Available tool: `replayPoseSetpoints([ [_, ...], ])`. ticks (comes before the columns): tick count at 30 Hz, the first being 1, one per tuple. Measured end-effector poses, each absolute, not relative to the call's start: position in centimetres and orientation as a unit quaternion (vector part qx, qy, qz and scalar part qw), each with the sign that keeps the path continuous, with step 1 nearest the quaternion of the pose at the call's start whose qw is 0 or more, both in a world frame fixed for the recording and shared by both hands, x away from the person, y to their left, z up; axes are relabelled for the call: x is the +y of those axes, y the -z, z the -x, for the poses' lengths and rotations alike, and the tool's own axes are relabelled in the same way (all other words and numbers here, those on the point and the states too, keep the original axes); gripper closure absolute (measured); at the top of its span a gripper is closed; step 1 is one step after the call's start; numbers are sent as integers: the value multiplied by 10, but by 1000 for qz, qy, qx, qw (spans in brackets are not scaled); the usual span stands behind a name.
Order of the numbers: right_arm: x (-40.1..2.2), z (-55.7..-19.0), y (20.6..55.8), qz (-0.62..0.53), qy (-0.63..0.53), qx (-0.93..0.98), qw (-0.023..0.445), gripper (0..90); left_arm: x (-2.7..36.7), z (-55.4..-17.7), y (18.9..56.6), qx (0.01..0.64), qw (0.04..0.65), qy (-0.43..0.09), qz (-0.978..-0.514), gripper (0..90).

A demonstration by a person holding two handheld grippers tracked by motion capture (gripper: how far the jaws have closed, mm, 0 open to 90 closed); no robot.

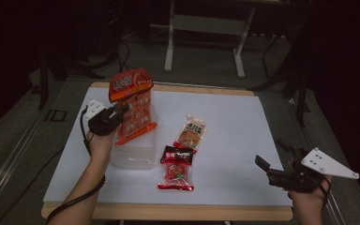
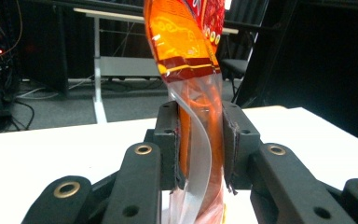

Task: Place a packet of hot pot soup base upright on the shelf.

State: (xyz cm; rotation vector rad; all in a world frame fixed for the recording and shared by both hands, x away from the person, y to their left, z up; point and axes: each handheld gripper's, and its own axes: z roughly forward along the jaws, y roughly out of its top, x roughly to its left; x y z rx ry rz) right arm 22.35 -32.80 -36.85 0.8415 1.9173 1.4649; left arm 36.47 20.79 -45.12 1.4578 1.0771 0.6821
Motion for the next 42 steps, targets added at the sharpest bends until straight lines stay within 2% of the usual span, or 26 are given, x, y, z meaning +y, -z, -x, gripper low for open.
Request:
replayPoseSetpoints([
  [4, -327, -224, 370, -316, -547, 720, 287, 133, 212, -363, 452, 459, 560, -286, -627, 712],
  [8, -324, -224, 373, -315, -545, 724, 281, 133, 221, -360, 458, 445, 549, -268, -655, 680],
  [12, -321, -226, 376, -314, -543, 728, 276, 133, 226, -357, 460, 439, 557, -265, -653, 663],
  [21, -319, -226, 379, -314, -541, 731, 272, 133, 231, -353, 460, 445, 554, -266, -651, 465],
  [33, -316, -227, 381, -312, -539, 735, 267, 133, 236, -343, 455, 426, 571, -274, -645, 103],
  [34, -315, -227, 381, -312, -539, 736, 267, 133, 237, -342, 455, 428, 573, -270, -645, 103],
  [35, -315, -227, 382, -312, -539, 736, 266, 135, 238, -341, 455, 430, 574, -259, -647, 55],
  [38, -314, -228, 383, -312, -541, 736, 261, 135, 239, -332, 453, 426, 570, -257, -653, 20],
  [42, -312, -230, 385, -312, -539, 737, 261, 136, 241, -322, 448, 421, 568, -258, -658, 20],
])
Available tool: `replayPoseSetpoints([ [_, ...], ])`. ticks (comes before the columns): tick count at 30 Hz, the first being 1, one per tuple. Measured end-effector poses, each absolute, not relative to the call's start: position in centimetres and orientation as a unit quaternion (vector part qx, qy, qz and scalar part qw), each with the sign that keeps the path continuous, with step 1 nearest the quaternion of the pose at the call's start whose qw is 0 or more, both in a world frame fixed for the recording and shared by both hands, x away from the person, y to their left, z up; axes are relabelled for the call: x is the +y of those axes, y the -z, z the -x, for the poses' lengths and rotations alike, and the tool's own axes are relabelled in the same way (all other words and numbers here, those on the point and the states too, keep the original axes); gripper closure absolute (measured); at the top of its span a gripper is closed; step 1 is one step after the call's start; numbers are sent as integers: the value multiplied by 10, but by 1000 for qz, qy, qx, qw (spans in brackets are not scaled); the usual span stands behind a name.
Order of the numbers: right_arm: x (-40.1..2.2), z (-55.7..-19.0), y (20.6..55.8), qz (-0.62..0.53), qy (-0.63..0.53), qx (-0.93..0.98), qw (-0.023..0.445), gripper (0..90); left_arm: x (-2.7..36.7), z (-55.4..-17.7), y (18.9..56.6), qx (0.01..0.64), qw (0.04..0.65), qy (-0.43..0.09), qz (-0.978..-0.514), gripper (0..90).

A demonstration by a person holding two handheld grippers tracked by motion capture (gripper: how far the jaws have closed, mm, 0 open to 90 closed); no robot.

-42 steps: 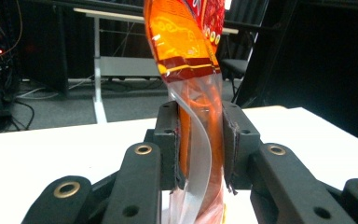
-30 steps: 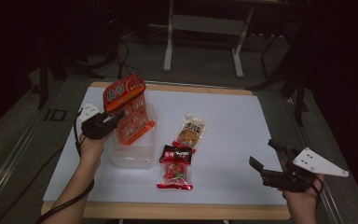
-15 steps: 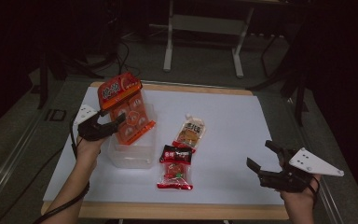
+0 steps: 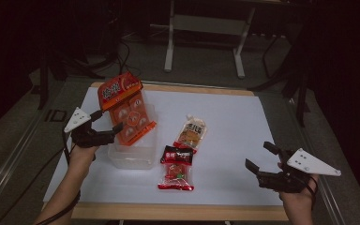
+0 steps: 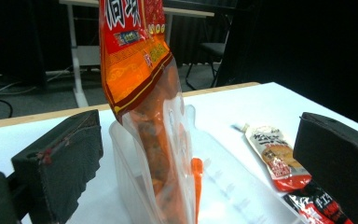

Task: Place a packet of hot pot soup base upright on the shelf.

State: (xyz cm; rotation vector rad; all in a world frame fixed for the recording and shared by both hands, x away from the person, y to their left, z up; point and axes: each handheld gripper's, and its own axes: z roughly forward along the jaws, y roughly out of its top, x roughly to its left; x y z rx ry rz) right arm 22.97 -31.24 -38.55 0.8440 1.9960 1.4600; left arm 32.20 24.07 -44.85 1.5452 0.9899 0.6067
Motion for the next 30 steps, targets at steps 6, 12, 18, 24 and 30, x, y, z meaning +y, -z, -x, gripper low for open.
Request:
replayPoseSetpoints([
  [6, -309, -232, 390, -313, -527, 744, 267, 135, 243, -307, 444, 422, 568, -255, -660, 7],
  [12, -305, -234, 393, -312, -518, 749, 270, 133, 247, -293, 446, 416, 573, -253, -659, 8],
  [18, -304, -236, 395, -314, -508, 758, 264, 136, 251, -281, 450, 404, 586, -251, -656, 8],
  [24, -304, -238, 398, -321, -515, 754, 252, 136, 249, -266, 452, 391, 589, -254, -660, 9],
  [30, -305, -238, 398, -317, -521, 751, 253, 139, 241, -246, 457, 375, 597, -241, -667, 9],
])
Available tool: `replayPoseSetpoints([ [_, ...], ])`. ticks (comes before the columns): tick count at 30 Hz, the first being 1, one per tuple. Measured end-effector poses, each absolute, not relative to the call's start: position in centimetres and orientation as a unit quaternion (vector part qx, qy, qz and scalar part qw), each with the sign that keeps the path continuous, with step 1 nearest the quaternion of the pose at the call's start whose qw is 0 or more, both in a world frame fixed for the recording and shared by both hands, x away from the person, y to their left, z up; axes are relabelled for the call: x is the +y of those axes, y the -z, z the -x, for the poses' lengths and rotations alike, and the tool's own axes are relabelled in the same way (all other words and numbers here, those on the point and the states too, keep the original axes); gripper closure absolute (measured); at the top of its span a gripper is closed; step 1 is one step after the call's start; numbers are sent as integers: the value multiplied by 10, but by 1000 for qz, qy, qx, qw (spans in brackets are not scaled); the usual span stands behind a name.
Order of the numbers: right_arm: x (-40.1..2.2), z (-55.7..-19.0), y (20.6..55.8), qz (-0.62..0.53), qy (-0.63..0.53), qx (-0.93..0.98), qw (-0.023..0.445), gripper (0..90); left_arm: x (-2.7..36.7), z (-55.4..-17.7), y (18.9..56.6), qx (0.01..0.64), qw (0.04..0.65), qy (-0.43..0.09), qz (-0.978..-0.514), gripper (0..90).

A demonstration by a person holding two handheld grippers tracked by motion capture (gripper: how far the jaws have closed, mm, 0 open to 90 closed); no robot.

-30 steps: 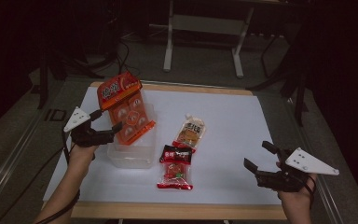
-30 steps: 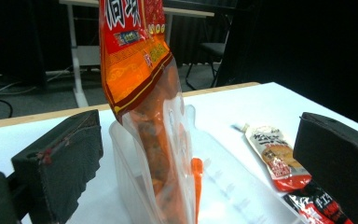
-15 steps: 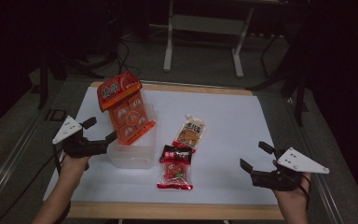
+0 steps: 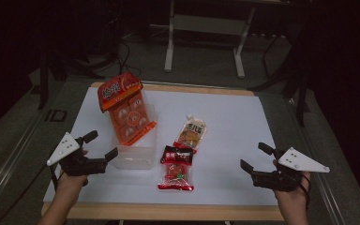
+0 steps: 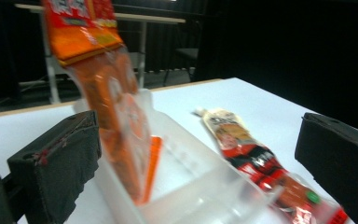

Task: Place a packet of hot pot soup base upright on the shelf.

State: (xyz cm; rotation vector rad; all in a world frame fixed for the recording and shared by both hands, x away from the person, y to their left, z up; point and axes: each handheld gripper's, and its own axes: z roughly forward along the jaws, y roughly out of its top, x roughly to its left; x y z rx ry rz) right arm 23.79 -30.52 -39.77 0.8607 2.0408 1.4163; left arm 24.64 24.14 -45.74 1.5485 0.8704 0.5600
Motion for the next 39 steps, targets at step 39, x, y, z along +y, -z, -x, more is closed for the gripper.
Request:
replayPoseSetpoints([
  [39, -250, -259, 426, -254, -514, 804, 161, 162, 178, -207, 480, 230, 635, -178, -716, 13],
])
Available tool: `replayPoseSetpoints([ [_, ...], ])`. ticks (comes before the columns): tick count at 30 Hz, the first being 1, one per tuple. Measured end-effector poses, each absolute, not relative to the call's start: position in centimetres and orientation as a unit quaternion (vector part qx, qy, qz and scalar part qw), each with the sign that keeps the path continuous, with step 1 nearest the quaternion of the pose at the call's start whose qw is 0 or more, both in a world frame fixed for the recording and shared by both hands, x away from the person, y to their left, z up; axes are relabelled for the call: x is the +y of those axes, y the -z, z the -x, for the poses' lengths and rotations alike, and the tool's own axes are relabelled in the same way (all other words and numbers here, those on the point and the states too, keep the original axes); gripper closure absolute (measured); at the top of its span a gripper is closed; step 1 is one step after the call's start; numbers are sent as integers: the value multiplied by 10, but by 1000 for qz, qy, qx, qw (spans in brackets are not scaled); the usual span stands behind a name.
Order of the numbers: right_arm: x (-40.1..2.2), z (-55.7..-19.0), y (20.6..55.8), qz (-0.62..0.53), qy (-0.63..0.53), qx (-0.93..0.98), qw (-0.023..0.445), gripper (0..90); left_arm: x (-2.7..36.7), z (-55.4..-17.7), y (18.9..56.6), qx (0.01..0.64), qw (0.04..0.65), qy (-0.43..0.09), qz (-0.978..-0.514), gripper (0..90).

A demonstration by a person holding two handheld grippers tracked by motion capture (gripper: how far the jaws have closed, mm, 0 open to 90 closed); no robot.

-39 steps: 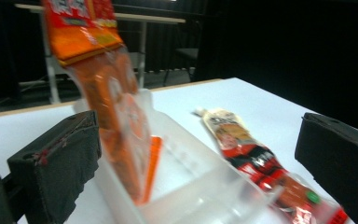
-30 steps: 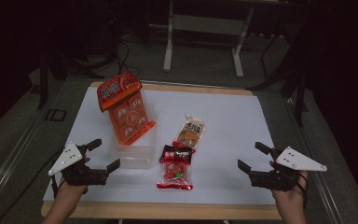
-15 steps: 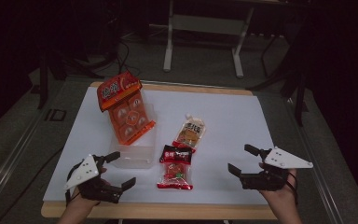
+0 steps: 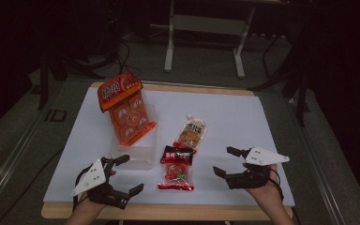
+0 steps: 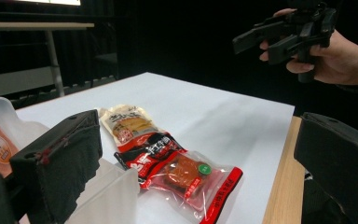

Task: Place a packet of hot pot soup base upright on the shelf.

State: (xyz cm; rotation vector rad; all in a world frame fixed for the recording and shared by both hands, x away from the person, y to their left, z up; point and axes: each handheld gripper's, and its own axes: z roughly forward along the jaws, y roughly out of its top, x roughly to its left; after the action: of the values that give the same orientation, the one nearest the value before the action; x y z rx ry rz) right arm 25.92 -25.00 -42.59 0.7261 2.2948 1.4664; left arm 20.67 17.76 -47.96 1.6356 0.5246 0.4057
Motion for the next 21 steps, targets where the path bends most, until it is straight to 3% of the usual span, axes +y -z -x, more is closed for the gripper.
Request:
replayPoseSetpoints([
  [9, -222, -278, 446, -231, -507, 820, 130, 185, 166, -203, 482, 228, 616, -164, -736, 13],
  [21, -204, -310, 469, -231, -484, 835, 128, 221, 166, -204, 484, 226, 610, -177, -739, 13],
])
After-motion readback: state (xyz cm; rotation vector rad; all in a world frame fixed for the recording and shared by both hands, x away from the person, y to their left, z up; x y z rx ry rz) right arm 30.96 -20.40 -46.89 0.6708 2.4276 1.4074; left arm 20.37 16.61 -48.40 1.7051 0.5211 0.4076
